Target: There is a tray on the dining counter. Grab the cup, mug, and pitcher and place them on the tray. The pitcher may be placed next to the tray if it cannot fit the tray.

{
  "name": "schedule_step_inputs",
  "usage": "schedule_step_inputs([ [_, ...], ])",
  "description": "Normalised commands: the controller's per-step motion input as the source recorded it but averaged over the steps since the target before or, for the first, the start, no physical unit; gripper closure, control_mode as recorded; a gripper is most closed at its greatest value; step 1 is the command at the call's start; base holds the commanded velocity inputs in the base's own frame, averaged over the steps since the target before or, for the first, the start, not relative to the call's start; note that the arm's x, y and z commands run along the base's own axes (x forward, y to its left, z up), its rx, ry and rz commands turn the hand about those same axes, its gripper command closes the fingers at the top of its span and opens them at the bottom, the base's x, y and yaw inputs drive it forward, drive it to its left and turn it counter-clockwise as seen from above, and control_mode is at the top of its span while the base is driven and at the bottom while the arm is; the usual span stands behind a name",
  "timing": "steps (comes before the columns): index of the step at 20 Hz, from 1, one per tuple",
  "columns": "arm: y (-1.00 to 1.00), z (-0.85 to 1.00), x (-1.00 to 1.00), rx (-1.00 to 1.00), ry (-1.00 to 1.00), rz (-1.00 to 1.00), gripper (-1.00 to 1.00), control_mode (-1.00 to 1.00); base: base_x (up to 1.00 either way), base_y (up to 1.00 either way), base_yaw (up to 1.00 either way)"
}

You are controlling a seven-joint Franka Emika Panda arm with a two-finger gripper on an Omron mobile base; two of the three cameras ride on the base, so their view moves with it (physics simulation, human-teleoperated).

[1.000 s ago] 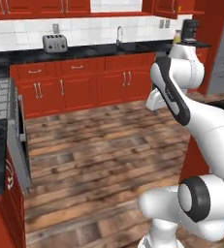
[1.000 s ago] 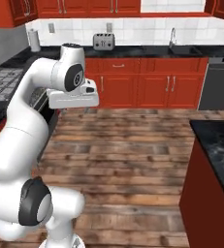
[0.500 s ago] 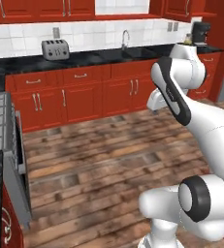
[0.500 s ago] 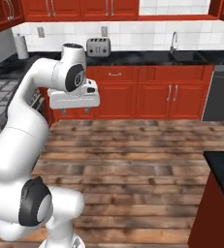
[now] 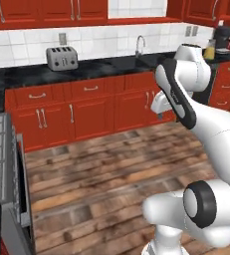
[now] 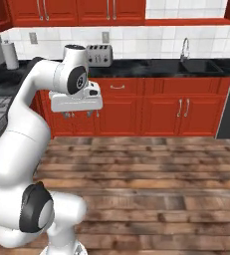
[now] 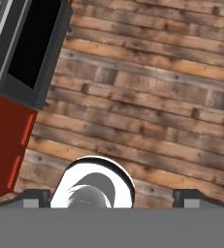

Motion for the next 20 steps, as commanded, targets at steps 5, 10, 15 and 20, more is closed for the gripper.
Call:
schedule_step_inputs([
  [5, 0.0, 0.0, 0.0, 0.0, 0.0, 0.0, -1.0, 1.0, 1.0, 0.0, 0.0],
  [10, 0.0, 0.0, 0.0, 0.0, 0.0, 0.0, -1.0, 1.0, 1.0, 0.0, 0.0],
  [15, 0.0, 0.0, 0.0, 0.0, 0.0, 0.0, -1.0, 1.0, 1.0, -0.03, 0.0],
  [20, 0.0, 0.0, 0.0, 0.0, 0.0, 0.0, -1.0, 1.0, 1.0, -0.47, 0.0],
])
